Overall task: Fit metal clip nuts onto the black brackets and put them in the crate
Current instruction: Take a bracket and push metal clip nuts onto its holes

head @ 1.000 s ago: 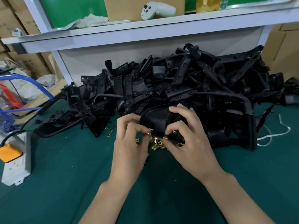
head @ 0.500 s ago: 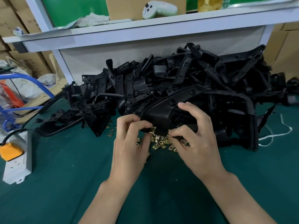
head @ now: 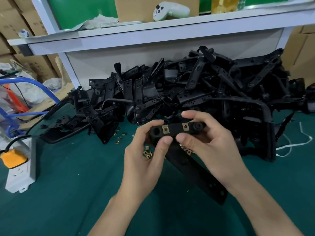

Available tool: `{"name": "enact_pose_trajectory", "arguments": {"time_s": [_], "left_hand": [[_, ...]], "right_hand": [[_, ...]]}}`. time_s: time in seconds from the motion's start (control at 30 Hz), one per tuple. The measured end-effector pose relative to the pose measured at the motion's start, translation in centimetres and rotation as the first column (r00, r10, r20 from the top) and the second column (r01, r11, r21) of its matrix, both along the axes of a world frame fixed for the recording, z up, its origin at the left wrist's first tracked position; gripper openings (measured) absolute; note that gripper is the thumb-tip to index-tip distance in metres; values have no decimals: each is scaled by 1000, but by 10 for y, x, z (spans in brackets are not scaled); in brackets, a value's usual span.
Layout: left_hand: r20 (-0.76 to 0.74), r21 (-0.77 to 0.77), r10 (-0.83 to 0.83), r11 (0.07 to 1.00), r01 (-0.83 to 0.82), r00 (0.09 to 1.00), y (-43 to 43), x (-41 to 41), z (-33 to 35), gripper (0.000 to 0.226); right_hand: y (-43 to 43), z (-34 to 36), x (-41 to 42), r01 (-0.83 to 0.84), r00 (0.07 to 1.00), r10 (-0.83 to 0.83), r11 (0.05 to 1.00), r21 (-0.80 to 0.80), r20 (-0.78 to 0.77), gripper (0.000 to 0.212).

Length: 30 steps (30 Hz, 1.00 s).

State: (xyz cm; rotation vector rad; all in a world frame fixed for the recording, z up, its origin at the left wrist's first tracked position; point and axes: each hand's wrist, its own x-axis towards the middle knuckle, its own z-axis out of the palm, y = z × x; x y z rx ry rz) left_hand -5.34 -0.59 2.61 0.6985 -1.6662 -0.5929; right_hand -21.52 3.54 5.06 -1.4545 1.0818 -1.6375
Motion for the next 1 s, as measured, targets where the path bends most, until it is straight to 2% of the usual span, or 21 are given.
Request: {"name": "enact_pose_trajectory", "arguments": {"time_s": [0.17, 0.27, 0.43, 0.57, 0.83, 1.0], "left_hand": [[37, 165, -93, 983, 86, 995, -7, 2, -2, 29], [75, 202, -107, 975, 90, 991, -11, 3, -6, 30], [137, 191, -106, 978, 79, 985, -13, 4, -9, 29], [170, 125, -49, 992, 27, 984, -13, 3, -10, 31], [149, 76, -2, 997, -10, 989, -13, 0, -10, 42], [145, 92, -2, 996, -12, 989, -13, 0, -8, 40]], "right_hand": [[-1, -9, -4, 67, 992, -59, 995, 75, -110, 30], [-4, -14, -5, 118, 984, -103, 988, 100, -145, 33], [-7, -20, -6, 180, 964, -151, 976, 122, -218, 32], [-6, -21, -6, 213, 951, -183, 972, 96, -251, 30], [-6, -23, -5, 256, 936, -238, 966, 38, -259, 30], [-8, -24, -6, 265, 933, -246, 964, 39, -262, 29]]}}
